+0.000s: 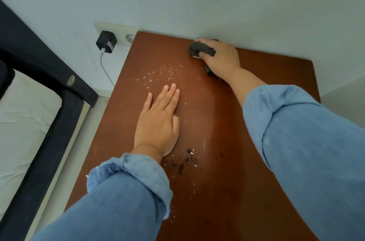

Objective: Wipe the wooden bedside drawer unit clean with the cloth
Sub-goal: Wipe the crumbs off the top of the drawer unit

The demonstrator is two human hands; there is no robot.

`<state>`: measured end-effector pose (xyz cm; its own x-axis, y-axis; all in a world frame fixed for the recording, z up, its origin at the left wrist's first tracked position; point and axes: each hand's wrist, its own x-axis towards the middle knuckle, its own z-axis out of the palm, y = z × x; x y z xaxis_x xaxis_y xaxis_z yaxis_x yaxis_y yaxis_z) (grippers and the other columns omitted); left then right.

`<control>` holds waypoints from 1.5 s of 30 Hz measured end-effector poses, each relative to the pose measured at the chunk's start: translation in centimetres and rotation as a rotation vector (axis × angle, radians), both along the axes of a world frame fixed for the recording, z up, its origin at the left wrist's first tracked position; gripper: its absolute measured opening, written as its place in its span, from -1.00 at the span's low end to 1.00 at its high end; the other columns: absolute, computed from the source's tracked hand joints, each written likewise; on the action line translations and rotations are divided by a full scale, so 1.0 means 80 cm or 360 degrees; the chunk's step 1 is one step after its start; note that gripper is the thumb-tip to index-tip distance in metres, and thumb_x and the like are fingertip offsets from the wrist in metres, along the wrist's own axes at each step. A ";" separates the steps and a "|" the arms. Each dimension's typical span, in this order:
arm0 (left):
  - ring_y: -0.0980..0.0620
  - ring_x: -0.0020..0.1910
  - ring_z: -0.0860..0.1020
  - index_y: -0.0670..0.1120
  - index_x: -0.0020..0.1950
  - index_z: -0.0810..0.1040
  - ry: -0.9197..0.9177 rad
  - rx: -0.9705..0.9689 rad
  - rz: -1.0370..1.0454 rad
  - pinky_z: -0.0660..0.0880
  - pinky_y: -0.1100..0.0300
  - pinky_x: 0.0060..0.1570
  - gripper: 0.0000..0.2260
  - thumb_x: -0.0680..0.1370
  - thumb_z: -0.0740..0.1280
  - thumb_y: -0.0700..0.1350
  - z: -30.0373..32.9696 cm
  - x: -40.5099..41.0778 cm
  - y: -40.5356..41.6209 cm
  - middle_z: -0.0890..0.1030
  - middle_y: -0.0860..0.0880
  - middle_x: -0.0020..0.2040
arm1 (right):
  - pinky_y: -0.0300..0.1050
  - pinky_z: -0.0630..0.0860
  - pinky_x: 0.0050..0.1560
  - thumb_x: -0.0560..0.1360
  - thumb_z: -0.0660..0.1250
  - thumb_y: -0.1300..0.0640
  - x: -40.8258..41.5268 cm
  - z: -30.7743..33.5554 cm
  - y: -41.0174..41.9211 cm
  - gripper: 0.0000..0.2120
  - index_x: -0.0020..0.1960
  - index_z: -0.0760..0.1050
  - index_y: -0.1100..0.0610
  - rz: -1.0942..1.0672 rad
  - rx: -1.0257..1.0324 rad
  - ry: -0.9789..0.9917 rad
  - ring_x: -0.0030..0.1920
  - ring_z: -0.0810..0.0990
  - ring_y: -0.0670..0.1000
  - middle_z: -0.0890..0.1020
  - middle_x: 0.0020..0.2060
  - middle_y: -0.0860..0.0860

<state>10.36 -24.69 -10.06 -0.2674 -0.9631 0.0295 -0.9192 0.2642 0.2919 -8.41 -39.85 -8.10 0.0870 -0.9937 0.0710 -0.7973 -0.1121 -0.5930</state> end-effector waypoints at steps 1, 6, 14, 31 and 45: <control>0.18 0.52 -0.07 -0.03 0.55 0.04 -0.0008 -0.0005 0.0000 -0.17 0.07 0.50 -0.40 0.49 -0.23 0.00 0.000 0.000 0.000 0.03 0.08 0.55 | -0.20 0.39 0.21 0.49 0.28 0.10 0.003 0.000 0.012 -0.65 0.24 0.51 -0.14 0.0005 0.0001 -0.0013 0.23 0.52 0.00 0.61 0.18 -0.07; 0.13 0.53 -0.02 -0.06 0.54 0.08 -0.0029 -0.0023 -0.0023 -0.13 0.05 0.50 -0.38 0.47 -0.21 -0.01 -0.003 -0.001 -0.002 0.07 0.05 0.55 | -0.24 0.42 0.13 0.49 0.29 0.12 0.028 -0.002 0.115 -0.68 0.20 0.55 -0.13 0.0039 -0.0034 -0.0107 0.15 0.58 -0.06 0.64 0.13 -0.12; 0.09 0.54 -0.05 -0.08 0.55 0.07 -0.0027 -0.0014 -0.0050 -0.16 0.01 0.50 -0.43 0.52 -0.15 -0.05 -0.003 -0.001 -0.004 0.05 0.03 0.56 | -0.26 0.44 0.07 0.48 0.32 0.13 0.055 -0.014 0.232 -0.66 0.21 0.54 -0.14 -0.0165 -0.0083 -0.0149 0.10 0.59 -0.08 0.65 0.10 -0.16; 0.11 0.52 0.02 -0.08 0.53 0.15 0.0046 0.0013 -0.0092 -0.08 0.07 0.47 -0.48 0.55 -0.09 -0.08 0.000 0.114 0.225 0.14 0.04 0.54 | -0.21 0.42 -0.01 0.53 0.25 0.14 0.064 0.001 0.236 -0.69 0.21 0.52 -0.14 -0.0255 0.0006 -0.0076 0.09 0.58 0.01 0.65 0.08 -0.10; 0.12 0.52 0.06 -0.06 0.52 0.17 -0.0022 -0.0099 -0.0086 -0.12 0.13 0.49 -0.36 0.46 -0.22 -0.01 -0.007 0.112 0.222 0.15 0.05 0.54 | -0.30 0.42 -0.04 0.44 0.33 0.23 0.125 -0.008 0.434 -0.61 0.18 0.55 -0.13 -0.0139 -0.0057 -0.0104 0.03 0.61 -0.06 0.66 0.05 -0.14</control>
